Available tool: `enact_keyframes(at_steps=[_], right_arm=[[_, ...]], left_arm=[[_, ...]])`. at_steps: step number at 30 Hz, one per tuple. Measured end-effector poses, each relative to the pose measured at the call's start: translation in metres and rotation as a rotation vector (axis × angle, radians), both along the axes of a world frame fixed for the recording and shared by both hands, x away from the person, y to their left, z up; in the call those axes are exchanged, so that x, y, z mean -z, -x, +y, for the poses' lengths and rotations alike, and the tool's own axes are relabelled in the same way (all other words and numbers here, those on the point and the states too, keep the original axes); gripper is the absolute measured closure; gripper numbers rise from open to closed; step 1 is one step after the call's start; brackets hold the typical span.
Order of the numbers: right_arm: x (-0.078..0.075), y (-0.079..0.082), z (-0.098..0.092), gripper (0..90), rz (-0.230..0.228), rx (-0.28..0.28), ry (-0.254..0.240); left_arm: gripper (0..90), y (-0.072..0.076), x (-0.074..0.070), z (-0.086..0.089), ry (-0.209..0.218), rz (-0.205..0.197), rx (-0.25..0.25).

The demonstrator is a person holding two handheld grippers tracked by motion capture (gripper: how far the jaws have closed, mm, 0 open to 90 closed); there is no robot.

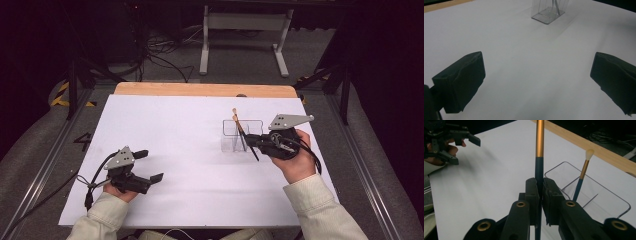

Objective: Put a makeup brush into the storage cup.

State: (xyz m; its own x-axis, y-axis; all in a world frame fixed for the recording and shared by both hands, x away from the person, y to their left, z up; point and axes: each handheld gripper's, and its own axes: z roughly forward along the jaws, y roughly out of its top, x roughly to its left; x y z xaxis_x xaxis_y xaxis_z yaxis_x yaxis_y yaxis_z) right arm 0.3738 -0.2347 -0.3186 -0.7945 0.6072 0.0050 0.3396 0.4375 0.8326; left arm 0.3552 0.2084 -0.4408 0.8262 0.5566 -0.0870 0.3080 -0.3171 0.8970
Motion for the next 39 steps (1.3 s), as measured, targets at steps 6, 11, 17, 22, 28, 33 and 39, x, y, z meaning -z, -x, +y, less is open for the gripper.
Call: enact_keyframes(at_steps=[6, 11, 17, 22, 28, 33, 39], right_arm=[[0.001, -0.003, -0.005, 82.9, -0.03, 0.027, -0.064], [0.001, -0.004, -0.008, 82.9, -0.065, 0.051, -0.104], [0.001, -0.005, -0.01, 82.9, -0.103, 0.075, -0.134], [0.002, -0.008, -0.011, 82.8, -0.116, 0.092, -0.164], [0.003, -0.012, -0.013, 82.8, -0.154, 0.114, -0.195], [0.005, -0.018, -0.014, 82.8, -0.174, 0.136, -0.217], [0.007, -0.024, -0.018, 82.8, -0.196, 0.158, -0.249]], left_arm=[[0.3, 0.0, 0.0, 0.0, -0.001, -0.002, -0.001], [0.3, 0.0, 0.0, 0.0, -0.001, -0.001, 0.0], [0.3, 0.0, 0.0, 0.0, 0.0, -0.003, 0.0], [0.3, 0.0, 0.0, 0.0, 0.0, -0.001, 0.005], [0.3, 0.0, 0.0, 0.0, 0.0, -0.002, 0.009], [0.3, 0.0, 0.0, 0.0, 0.002, -0.005, 0.012], [0.2, 0.0, 0.0, 0.0, 0.004, -0.005, 0.014]])
